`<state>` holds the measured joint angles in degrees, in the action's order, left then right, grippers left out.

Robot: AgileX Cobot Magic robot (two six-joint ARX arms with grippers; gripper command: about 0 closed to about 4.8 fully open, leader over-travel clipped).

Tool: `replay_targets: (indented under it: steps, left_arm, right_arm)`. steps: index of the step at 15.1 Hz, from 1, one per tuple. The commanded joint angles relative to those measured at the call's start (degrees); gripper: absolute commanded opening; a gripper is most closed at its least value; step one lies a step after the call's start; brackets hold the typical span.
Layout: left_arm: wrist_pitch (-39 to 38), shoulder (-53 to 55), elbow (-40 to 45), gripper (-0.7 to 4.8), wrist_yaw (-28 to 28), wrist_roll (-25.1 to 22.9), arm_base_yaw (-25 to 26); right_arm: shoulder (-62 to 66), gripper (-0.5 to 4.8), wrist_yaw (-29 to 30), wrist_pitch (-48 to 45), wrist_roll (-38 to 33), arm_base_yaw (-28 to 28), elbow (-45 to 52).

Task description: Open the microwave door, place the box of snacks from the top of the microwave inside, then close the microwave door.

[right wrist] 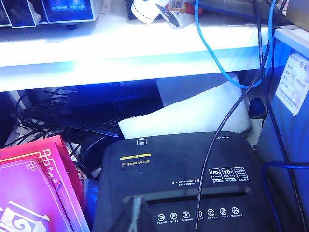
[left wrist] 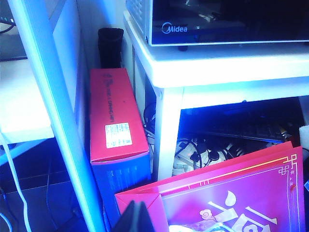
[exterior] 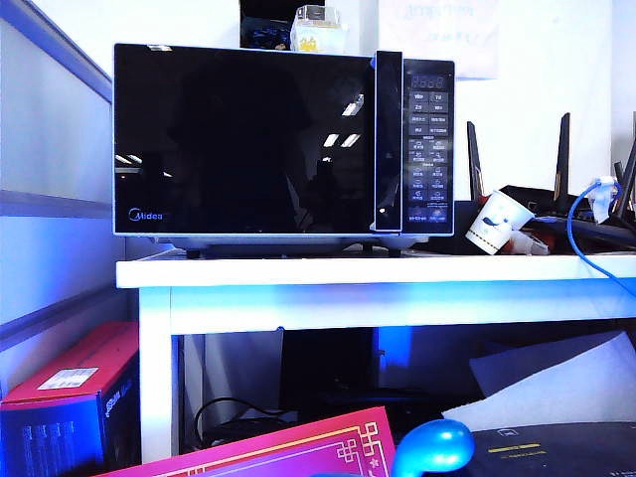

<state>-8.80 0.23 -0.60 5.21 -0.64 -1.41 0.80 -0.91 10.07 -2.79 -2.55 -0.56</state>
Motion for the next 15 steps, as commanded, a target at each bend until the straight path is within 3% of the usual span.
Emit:
replay_targets:
  steps: [1, 6, 8, 12, 13, 15]
  left_arm:
    - [-0.7, -0.2, 0.22, -0.06, -0.02, -0.44, 0.13]
    - [0.28, -0.2, 0.07, -0.06, 0.17, 0.26, 0.13]
    - [2.69, -0.2, -4.17, -0.06, -0.11, 4.33, 0.15]
    - [4.17, 7.89, -24.98, -0.06, -7.96, 4.26, 0.17]
    - [5.84, 12.41, -30.23, -0.06, -7.21, 3.19, 0.17]
    - [5.03, 27.65, -48.41, -0.06, -6.45, 2.78, 0.17]
  right_arm:
    - [0.02, -0.03, -0.02, -0.28, -0.26, -0.07, 0.46]
    - [-0.04, -0.03, 0.0, -2.75, -0.26, -0.11, 0.28]
    - [-0.04, -0.03, 0.11, -7.61, -0.26, -0.13, -1.64]
    - [0.37, -0.03, 0.87, -7.8, -0.31, -0.39, -14.4]
    - [1.38, -0.03, 0.83, -7.8, -0.31, -0.39, -17.79]
    - [7.69, -0.03, 0.42, -8.92, -0.28, -0.37, -27.69]
